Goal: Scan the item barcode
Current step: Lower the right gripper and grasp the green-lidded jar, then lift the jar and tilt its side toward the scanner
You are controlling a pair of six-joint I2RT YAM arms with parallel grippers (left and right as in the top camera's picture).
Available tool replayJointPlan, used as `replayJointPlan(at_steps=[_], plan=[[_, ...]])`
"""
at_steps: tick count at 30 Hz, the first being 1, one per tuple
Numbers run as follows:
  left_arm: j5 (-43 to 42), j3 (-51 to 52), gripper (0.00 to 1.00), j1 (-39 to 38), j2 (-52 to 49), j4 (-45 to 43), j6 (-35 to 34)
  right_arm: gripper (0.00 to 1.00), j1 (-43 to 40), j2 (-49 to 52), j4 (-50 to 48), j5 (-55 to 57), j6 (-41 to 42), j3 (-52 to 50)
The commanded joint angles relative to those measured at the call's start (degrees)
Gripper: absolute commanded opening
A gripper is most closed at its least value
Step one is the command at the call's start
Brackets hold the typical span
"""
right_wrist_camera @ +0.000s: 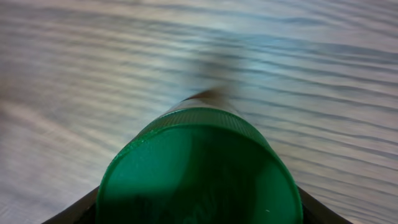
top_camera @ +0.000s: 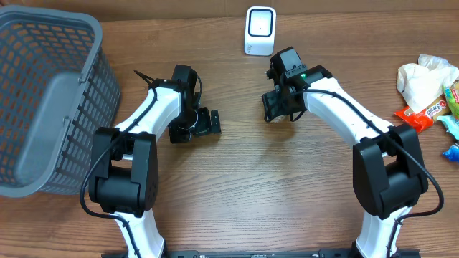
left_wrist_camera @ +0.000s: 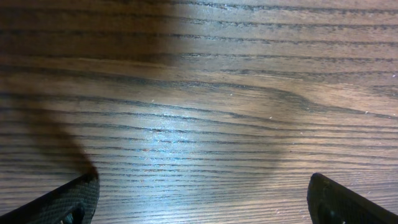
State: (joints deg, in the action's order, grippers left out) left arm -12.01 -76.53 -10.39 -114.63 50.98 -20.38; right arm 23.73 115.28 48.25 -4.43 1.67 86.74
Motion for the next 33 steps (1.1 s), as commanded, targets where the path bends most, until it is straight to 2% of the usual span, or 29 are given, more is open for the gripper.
replayJointPlan(at_steps=[1,6,17,21,26,33], plan=[[-0.9,0.9,1.00,0.2,-1.8,-1.2,2.4,0.52,0.5,-0.8,1.6,-14.2,-8.3,-0.1],[-0.9,0.9,1.00,0.2,-1.8,-1.2,2.4,0.52,0.4,-2.9,6.7,-24.7,-19.8,-0.1],[-0.9,0.9,1.00,0.2,-1.8,-1.3,2.4,0.52,-2.3,-5.1,18.2,-41.7,-36.8,0.0],[-0.9,0.9,1.00,0.2,-1.8,-1.3,2.4,0.53,-5.5,-5.5,23.4,-52.1,-46.3,0.8],[-0.9,0.9,1.00,0.2,-1.8,-1.3,2.4,0.52,-12.3,-5.5,33.4,-65.4,-62.0,2.2],[-1.0,0.9,1.00,0.2,-1.8,-2.0,2.4,0.53,-20.1,-5.5,45.0,-71.2,-75.6,2.2]])
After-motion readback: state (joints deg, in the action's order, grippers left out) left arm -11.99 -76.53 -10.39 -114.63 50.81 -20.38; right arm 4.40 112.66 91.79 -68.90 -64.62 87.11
